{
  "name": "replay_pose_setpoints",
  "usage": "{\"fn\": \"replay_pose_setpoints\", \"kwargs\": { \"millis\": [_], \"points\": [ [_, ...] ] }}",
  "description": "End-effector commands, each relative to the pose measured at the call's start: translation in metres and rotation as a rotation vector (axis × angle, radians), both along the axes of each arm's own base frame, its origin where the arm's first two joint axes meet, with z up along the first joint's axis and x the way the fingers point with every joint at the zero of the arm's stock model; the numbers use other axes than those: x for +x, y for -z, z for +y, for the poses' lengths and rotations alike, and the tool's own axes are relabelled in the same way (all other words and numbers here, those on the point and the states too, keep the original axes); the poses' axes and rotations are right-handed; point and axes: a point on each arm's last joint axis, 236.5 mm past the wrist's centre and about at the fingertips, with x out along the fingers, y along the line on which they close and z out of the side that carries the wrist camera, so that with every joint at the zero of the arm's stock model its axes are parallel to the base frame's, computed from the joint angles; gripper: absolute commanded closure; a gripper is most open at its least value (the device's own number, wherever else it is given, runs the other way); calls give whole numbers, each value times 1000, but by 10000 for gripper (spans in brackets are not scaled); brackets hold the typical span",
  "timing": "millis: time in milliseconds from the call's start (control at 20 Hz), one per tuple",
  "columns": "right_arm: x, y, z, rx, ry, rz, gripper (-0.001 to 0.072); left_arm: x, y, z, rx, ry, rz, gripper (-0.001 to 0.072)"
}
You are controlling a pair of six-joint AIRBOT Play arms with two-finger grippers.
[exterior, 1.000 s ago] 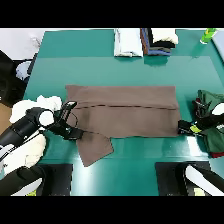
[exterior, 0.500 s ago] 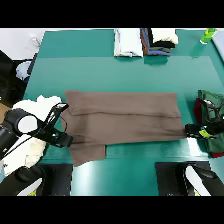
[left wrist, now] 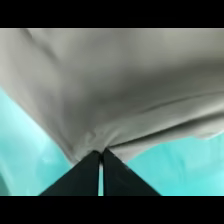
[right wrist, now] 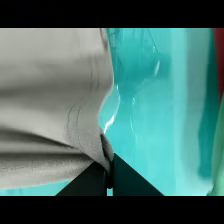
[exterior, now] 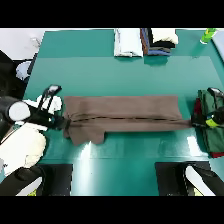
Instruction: Fold the shirts.
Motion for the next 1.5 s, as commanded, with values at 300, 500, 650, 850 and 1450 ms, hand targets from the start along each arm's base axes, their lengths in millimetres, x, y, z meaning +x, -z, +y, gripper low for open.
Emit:
{"fn": "replay_pose_setpoints", "kwargs": {
  "millis": [300,500,650,850,1450],
  "points": [
    [139,11,9,126,-22,-83,693,138,53,-1,61,60,-118,681],
    [173,24,21,134,-36,-65,692,163,55,-5,48,41,-187,681],
    [190,30,25,134,-51,-73,689,163,52,-6,46,37,-179,678],
    [212,8,25,121,-72,-145,352,164,36,-10,33,38,-171,328],
    [144,84,27,253,1,49,117,159,8,-57,-198,-6,-130,681]
  ]
}}
